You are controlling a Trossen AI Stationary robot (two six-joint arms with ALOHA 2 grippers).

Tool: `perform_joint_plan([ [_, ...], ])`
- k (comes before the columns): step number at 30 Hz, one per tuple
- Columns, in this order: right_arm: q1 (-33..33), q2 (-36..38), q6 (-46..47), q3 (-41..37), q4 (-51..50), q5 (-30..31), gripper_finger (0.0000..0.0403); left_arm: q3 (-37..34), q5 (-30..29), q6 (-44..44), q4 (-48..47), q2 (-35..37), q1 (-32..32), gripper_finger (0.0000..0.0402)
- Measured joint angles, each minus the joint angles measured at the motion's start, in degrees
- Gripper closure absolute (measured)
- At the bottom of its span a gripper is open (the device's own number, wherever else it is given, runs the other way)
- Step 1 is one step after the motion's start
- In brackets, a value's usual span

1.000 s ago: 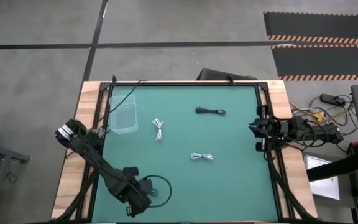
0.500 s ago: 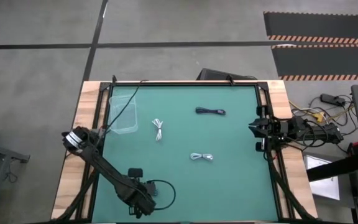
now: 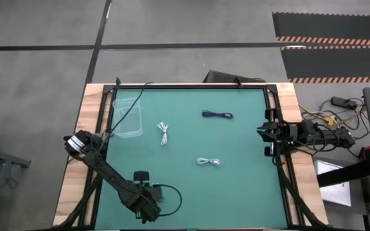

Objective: Pick and place USB-C Cables
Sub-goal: Put the blue charger cable into the transparent bin

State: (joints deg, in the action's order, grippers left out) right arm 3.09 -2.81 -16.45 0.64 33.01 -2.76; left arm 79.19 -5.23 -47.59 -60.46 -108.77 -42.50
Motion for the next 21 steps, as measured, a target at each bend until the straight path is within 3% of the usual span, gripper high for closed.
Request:
perform_joint_plan([
  [5, -0.02, 0.00, -0.01, 0.00, -0.05, -0.01, 0.0376, -0.08, 0.02, 0.00, 0.07, 0.02, -0.07, 0.0263],
  [21, 0.00, 0.00, -0.02, 0.00, -0.11, -0.01, 0.0376, -0.10, 0.02, 0.04, 1.49, -1.04, -0.36, 0.0263],
])
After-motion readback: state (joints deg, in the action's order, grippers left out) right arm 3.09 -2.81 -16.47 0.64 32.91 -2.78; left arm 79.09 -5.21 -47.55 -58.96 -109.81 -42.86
